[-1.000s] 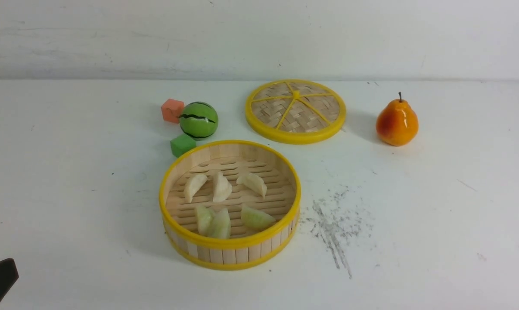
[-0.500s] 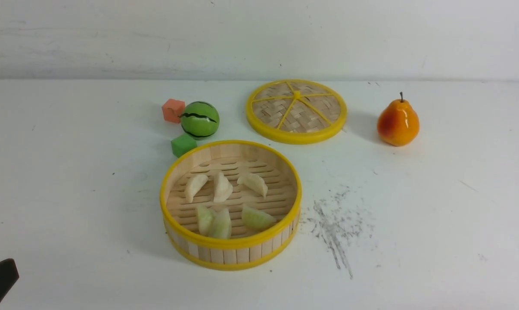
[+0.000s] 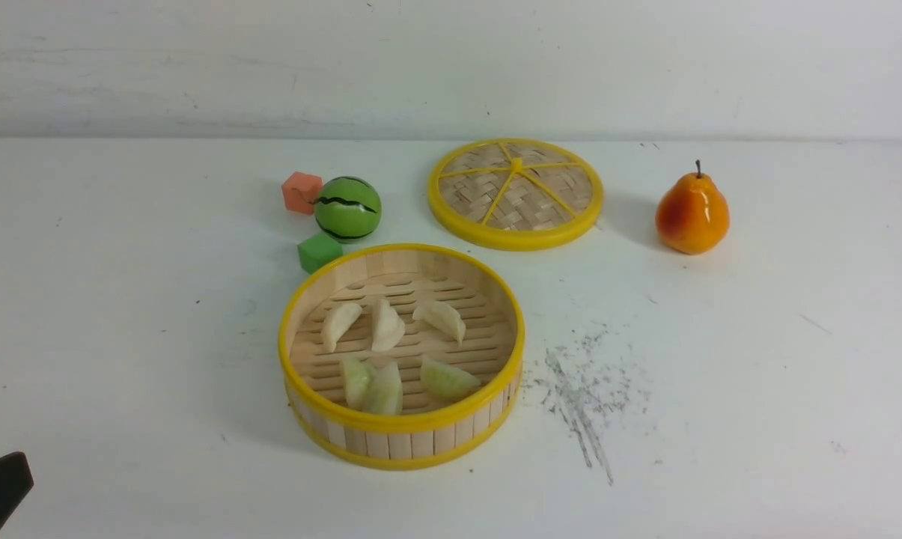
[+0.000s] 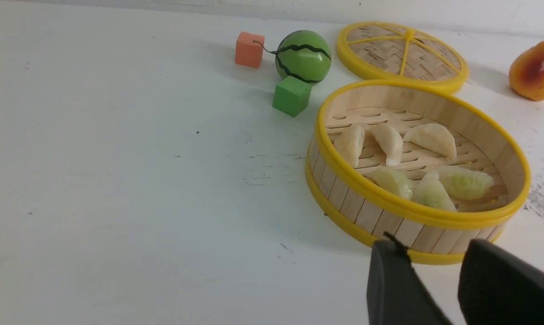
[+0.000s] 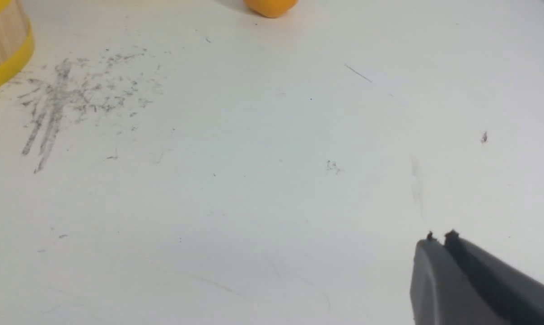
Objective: Put the dumplings into the steamer on the white table.
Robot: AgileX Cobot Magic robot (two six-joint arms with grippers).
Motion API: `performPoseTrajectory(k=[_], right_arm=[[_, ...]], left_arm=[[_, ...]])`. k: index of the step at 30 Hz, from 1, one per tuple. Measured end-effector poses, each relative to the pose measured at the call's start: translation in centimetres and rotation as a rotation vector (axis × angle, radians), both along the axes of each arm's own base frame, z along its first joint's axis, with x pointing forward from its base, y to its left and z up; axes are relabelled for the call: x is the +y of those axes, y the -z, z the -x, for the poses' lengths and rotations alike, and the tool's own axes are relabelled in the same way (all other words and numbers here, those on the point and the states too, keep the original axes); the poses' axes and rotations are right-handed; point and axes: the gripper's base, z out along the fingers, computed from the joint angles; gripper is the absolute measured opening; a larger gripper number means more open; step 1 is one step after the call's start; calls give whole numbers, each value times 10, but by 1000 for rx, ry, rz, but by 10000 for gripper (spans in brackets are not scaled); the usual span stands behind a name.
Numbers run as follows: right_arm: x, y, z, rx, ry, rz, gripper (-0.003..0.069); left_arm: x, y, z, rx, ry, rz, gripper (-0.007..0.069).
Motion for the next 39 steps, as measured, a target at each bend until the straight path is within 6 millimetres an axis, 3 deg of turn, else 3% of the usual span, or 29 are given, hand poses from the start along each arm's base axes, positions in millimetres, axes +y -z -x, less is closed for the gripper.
performPoseTrajectory(k=[26,31,39], right_arm=[[0,0,0,0,-1,-9,60],[0,0,0,0,-2,-6,-9],[0,0,0,0,-2,-6,-20]], left_arm=[[0,0,0,0,0,0,237],[0,0,0,0,0,0,237],[0,0,0,5,-1,-2,237]])
